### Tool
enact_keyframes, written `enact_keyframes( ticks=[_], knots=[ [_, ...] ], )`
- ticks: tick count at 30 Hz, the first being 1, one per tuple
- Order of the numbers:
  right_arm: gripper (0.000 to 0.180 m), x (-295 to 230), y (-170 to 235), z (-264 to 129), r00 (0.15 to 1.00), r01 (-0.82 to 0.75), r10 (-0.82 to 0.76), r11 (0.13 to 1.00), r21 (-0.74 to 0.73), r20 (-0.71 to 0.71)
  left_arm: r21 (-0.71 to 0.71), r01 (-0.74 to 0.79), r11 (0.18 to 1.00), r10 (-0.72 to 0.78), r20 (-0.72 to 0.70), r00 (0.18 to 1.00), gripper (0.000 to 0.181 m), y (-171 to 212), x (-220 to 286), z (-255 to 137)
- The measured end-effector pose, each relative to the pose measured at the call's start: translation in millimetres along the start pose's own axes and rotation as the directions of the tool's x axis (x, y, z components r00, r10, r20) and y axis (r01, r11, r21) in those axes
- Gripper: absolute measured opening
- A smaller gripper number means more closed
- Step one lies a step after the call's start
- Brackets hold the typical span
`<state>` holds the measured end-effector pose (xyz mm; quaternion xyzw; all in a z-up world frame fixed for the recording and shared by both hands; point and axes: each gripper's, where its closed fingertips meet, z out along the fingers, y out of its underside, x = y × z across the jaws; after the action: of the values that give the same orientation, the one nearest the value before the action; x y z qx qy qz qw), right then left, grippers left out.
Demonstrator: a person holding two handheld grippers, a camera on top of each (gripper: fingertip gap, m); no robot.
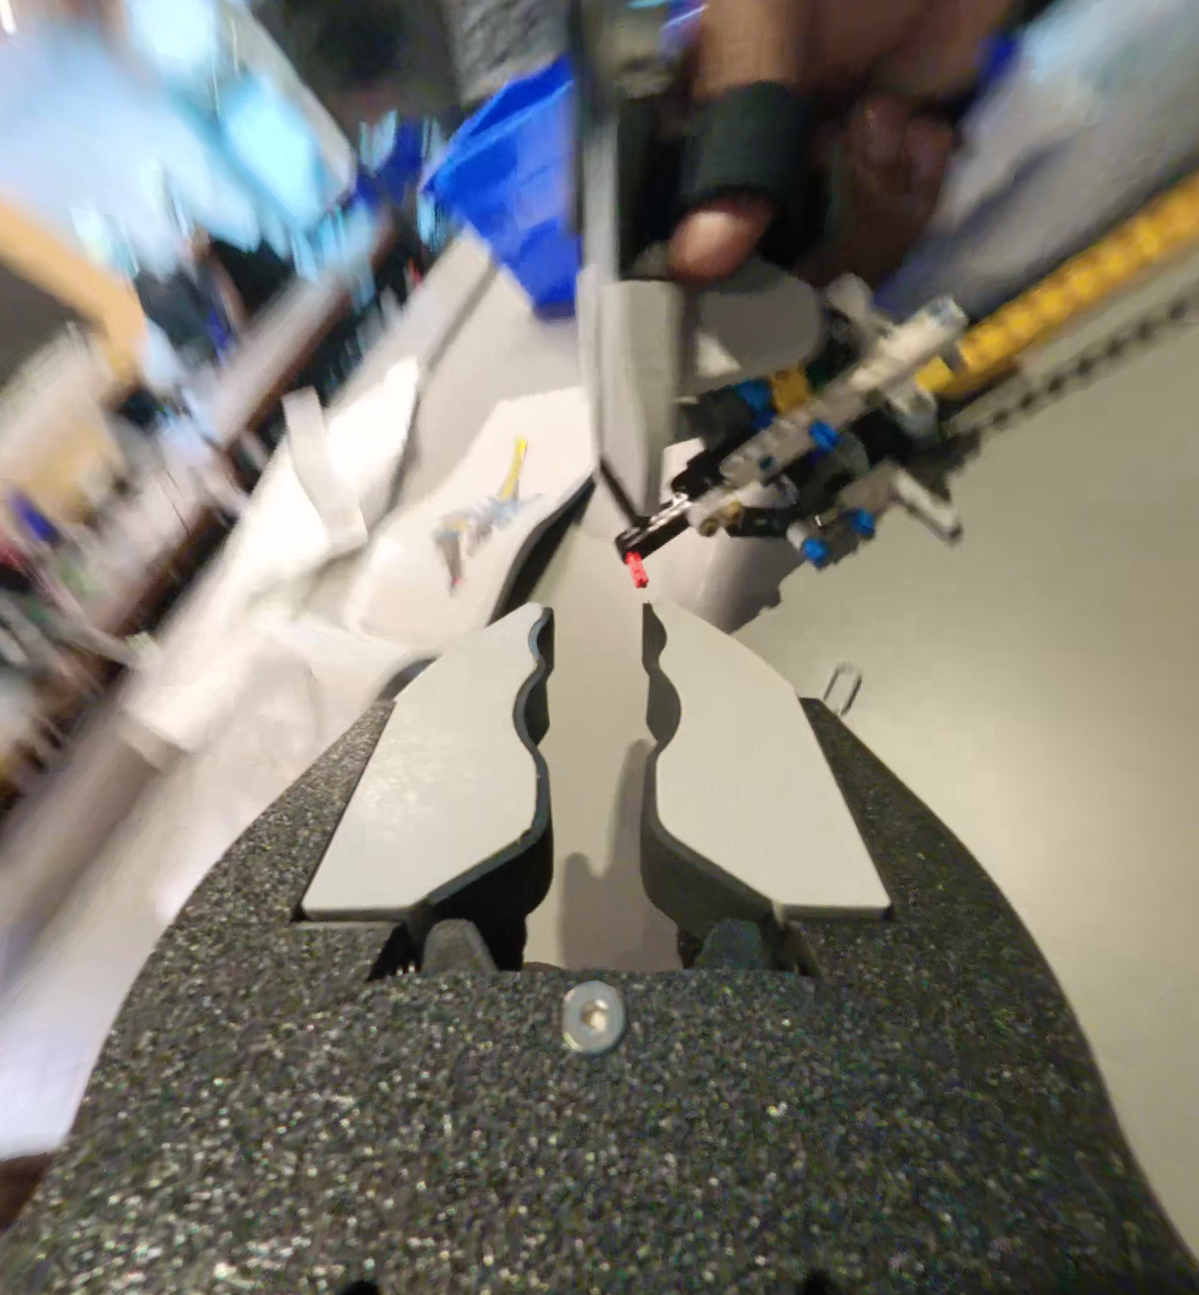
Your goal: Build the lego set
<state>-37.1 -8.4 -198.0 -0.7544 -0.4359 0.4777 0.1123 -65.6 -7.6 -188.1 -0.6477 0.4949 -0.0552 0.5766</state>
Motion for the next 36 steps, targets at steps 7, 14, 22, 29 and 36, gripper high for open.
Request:
enact_keyframes(
  ticks=[7,14,22,29,36],
  knots=[
    [0.016,1.5,-2.2,-0.5,1.000,-0.014,0.013,1.000,0.020,0.001,-0.213,0.724,0.656,-0.752,-0.105,0.651,0.022,5.3,12.2,10.0],
    [0.015,3.9,-5.3,-5.0,0.998,-0.056,0.054,0.996,0.068,0.021,-0.258,0.937,0.235,-0.960,-0.213,0.182,0.019,-4.3,10.7,19.8],
    [0.015,5.8,-10.9,-9.7,0.996,-0.089,0.085,0.987,0.133,0.033,-0.263,0.964,-0.028,-0.958,-0.268,-0.101,0.013,-12.7,8.4,28.3],
    [0.013,3.6,-15.0,-12.9,0.995,-0.100,0.095,0.979,0.177,0.040,-0.237,0.961,-0.144,-0.934,-0.287,-0.211,0.009,-12.6,3.2,29.9],
    [0.013,4.1,-15.2,-13.8,0.995,-0.103,0.098,0.976,0.191,0.035,-0.221,0.958,-0.184,-0.919,-0.306,-0.247,0.004,-13.6,1.2,29.2]
  ],
)
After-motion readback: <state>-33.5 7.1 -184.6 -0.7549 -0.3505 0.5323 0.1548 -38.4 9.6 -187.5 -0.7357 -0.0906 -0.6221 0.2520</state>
